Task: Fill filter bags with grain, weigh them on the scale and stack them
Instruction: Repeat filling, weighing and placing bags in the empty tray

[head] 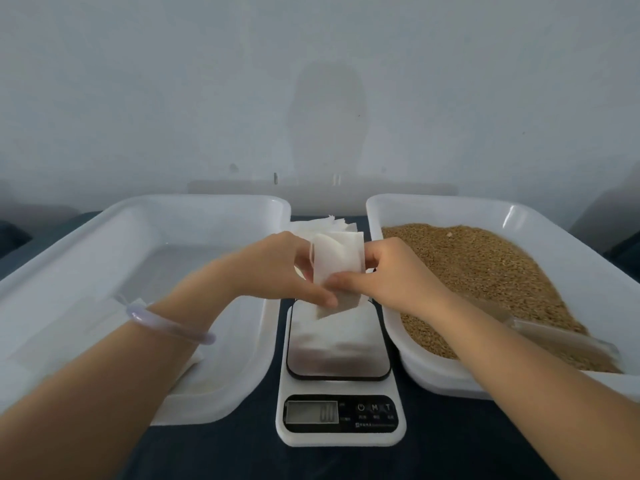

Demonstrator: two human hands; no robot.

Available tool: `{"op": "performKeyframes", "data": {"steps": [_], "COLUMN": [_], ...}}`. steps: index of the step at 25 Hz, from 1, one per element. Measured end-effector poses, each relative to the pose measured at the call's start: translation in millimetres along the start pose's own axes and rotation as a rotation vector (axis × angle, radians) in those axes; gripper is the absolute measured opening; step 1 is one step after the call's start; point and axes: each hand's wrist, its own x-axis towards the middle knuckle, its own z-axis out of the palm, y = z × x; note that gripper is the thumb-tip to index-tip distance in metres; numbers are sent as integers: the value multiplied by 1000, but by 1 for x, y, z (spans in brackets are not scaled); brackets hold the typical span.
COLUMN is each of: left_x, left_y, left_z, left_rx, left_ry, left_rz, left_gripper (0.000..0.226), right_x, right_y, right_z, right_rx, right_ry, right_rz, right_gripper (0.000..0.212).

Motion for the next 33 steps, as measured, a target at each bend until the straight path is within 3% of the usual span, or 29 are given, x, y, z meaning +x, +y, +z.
{"op": "performKeyframes", "data": {"steps": [3,8,12,17,20,27,29,33], "left_x": [4,9,10,25,29,20,15,7], "left_y": [-8,-10,-7,5,5,8,7,7], "left_z": [12,19,22,35,38,39,34,22], "left_rx": [99,301,336,615,630,607,469,75], "left_ry": [46,-4,-21,-90,-108,-101,-78,-14], "left_rz": [-84,-56,-54,-99,-141,-98,-76,-88], "left_gripper": [7,37,39,36,32,25,18,55], "right_x": [3,0,3,12,17,10,9,6], "right_y": [8,7,4,1,0,4,6,10], "right_z": [4,5,7,15,17,16,9,-2], "right_rx": [-106,-426,-598,-788,-827,-723,-548,-112], "right_ry": [-56,-183,-291,-347,-375,-300,-273,-238], "right_rz": [20,-42,-45,20,50,-6,77,183], "right_gripper": [39,51,42,34,25,20,40,59]}}
